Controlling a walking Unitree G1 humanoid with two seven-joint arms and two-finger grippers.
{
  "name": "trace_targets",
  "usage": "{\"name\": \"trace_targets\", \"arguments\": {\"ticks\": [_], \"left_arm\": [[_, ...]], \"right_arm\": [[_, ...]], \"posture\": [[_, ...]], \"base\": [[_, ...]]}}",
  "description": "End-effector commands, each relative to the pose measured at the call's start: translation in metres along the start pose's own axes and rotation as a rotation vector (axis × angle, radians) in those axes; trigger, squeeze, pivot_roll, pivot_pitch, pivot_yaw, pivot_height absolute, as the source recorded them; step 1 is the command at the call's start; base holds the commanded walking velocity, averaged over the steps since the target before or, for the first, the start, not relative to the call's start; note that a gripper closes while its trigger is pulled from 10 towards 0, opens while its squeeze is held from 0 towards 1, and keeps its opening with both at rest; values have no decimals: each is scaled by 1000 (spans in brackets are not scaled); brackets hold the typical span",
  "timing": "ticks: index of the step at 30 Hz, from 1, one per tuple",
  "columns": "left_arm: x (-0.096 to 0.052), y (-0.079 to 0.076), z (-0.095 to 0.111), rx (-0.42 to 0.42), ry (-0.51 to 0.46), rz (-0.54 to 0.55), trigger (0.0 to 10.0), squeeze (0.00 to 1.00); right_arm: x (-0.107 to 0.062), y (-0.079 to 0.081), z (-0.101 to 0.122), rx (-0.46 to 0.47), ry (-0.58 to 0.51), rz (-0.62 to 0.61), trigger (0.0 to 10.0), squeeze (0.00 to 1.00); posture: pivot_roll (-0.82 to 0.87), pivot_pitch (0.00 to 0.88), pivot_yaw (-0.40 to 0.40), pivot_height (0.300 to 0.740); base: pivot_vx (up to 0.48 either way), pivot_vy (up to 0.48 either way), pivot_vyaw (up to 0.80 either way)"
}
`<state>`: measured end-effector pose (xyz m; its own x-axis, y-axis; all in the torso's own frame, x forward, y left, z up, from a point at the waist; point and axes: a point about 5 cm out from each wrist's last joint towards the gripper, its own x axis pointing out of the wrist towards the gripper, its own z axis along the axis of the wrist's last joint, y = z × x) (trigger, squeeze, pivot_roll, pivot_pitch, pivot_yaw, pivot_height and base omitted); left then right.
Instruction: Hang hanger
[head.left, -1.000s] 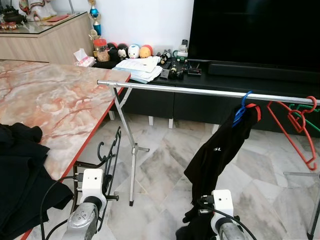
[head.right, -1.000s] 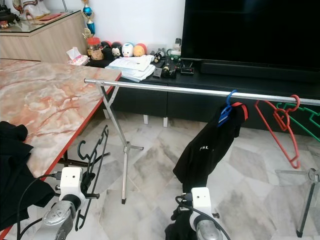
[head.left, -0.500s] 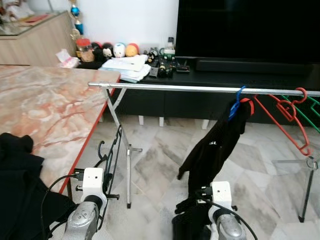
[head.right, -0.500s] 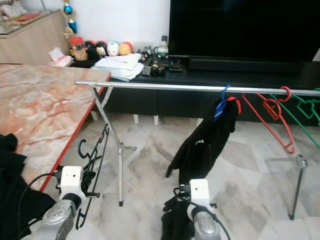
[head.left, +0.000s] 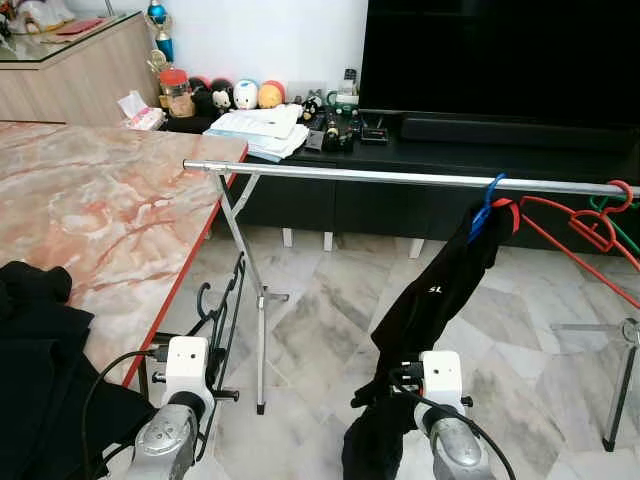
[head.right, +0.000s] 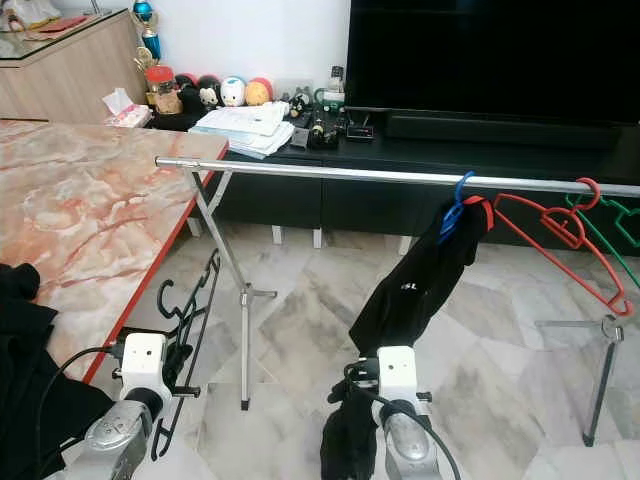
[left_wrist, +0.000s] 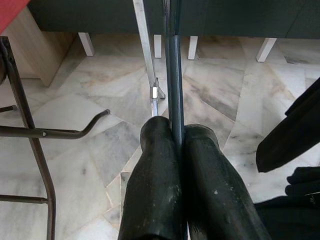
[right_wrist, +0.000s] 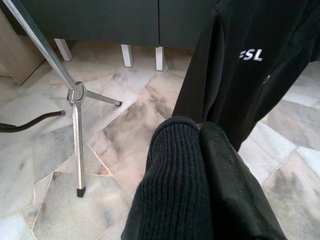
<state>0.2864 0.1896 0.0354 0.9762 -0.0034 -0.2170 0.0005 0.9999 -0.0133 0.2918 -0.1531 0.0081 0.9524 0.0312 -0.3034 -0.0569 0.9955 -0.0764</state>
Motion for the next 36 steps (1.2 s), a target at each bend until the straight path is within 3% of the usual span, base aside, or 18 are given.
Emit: {"name": "trace_targets", "arguments": {"ticks": [1, 36], "left_arm": [[-2, 2, -1, 2, 1, 7, 10000, 0], [-2, 2, -1, -8, -1, 9, 10000, 0]], "right_arm": [[1, 1, 5, 11, -20, -5, 10000, 0], [-1, 0, 7, 19, -18, -10, 10000, 0]], "posture": [[30, 29, 62, 740], [30, 30, 60, 740]], "base": [[-289, 0, 0], [-326, 0, 0]]}}
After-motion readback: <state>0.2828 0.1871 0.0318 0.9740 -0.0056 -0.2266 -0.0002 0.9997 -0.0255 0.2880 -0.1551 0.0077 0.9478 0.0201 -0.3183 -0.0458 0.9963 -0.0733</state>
